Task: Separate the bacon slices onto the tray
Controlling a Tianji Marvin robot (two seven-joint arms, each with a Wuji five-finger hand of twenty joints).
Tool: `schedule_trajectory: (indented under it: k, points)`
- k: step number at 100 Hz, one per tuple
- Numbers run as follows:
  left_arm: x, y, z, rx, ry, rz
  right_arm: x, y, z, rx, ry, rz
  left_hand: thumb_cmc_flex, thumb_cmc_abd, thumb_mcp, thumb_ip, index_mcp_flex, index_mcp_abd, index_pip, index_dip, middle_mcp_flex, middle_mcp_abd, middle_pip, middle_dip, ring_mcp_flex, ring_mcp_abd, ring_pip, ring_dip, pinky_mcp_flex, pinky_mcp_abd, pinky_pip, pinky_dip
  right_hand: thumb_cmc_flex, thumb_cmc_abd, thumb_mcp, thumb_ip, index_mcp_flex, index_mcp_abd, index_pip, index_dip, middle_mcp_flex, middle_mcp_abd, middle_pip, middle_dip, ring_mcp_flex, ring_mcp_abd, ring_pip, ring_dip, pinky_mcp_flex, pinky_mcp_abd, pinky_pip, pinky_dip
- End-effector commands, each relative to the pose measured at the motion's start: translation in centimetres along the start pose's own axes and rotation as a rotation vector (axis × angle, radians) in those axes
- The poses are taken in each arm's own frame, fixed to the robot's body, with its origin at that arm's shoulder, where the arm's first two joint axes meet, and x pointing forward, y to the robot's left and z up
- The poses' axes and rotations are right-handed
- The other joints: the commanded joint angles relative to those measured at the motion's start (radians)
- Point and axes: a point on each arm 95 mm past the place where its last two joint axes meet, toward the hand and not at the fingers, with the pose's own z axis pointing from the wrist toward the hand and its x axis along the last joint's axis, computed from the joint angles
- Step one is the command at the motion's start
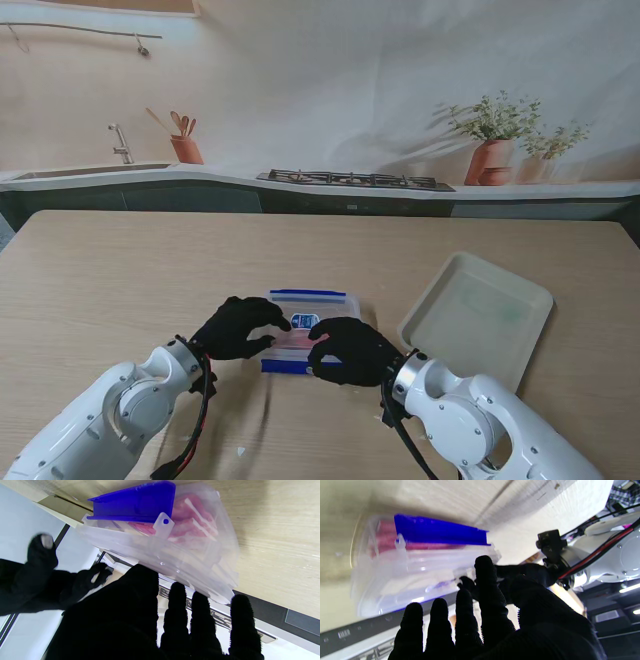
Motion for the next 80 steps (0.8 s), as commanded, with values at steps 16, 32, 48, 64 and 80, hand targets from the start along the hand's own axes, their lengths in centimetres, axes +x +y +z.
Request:
schedule_trajectory:
  k: [16, 32, 48, 64, 80]
  points:
    - [-0.6, 2.1, -0.6, -0.066, -0.022, -0.004, -0.2, 3.0, 0.4, -0.108, 0.003, -0.038, -0.015, -0.016, 0.02, 0.009, 0.005, -0.017, 0.004, 0.007, -0.021, -0.04, 0.01, 0.009, 0.037, 0.11, 0.036, 0.017, -0.014, 0.018, 0.011, 0.003, -0.032, 0.001, -0.004, 0.049, -0.2, -0.056, -0.101, -0.054, -0.033, 0.0, -0.032, 0.0, 0.011, 0.013, -0.001, 0.008, 0.0, 0.015, 0.016, 0.023]
    - [-0.6, 2.1, -0.6, -0.071, -0.022, 0.002, -1.7, 4.2, 1.5, -0.133, -0.04, -0.083, -0.03, -0.016, 0.027, 0.014, 0.003, -0.018, 0.003, 0.006, -0.022, -0.041, 0.01, 0.009, 0.039, 0.105, 0.037, 0.019, -0.023, 0.02, 0.001, -0.002, -0.01, 0.002, -0.004, 0.054, -0.215, -0.06, -0.103, -0.061, -0.056, -0.01, -0.028, 0.002, 0.001, 0.003, -0.008, 0.005, -0.012, 0.009, 0.013, 0.024]
    - [-0.5, 2.2, -0.6, -0.073, -0.019, 0.015, -3.3, 4.5, 3.1, -0.123, -0.066, -0.196, -0.04, -0.022, 0.037, 0.019, -0.002, -0.02, 0.003, 0.007, -0.023, -0.041, 0.013, 0.01, 0.042, 0.1, 0.041, 0.024, -0.027, 0.021, -0.002, -0.004, 0.002, 0.004, 0.006, 0.057, -0.209, -0.069, -0.089, -0.066, -0.074, -0.022, -0.025, 0.002, -0.011, -0.01, -0.012, 0.004, -0.022, 0.004, 0.008, 0.022]
    - [-0.5, 2.2, -0.6, -0.072, -0.022, 0.014, -4.0, 4.2, 4.9, -0.104, -0.092, -0.196, -0.045, -0.025, 0.043, 0.02, -0.003, -0.02, 0.005, 0.008, -0.025, -0.043, 0.014, 0.011, 0.04, 0.1, 0.04, 0.026, -0.03, 0.019, -0.005, -0.006, 0.005, 0.01, 0.011, 0.057, -0.229, -0.078, -0.091, -0.074, -0.102, -0.034, -0.032, -0.002, -0.023, -0.022, -0.021, -0.001, -0.041, -0.001, 0.0, 0.02]
    - [-0.6, 2.3, -0.6, -0.074, -0.024, 0.012, -4.6, 3.9, 6.2, -0.08, -0.123, -0.178, -0.048, -0.029, 0.046, 0.02, -0.002, -0.018, 0.005, 0.009, -0.025, -0.041, 0.014, 0.011, 0.041, 0.102, 0.04, 0.027, -0.027, 0.02, -0.002, -0.006, 0.008, 0.014, 0.01, 0.056, -0.234, -0.076, -0.086, -0.081, -0.105, -0.035, -0.034, -0.005, -0.028, -0.024, -0.024, -0.003, -0.049, -0.004, -0.002, 0.02]
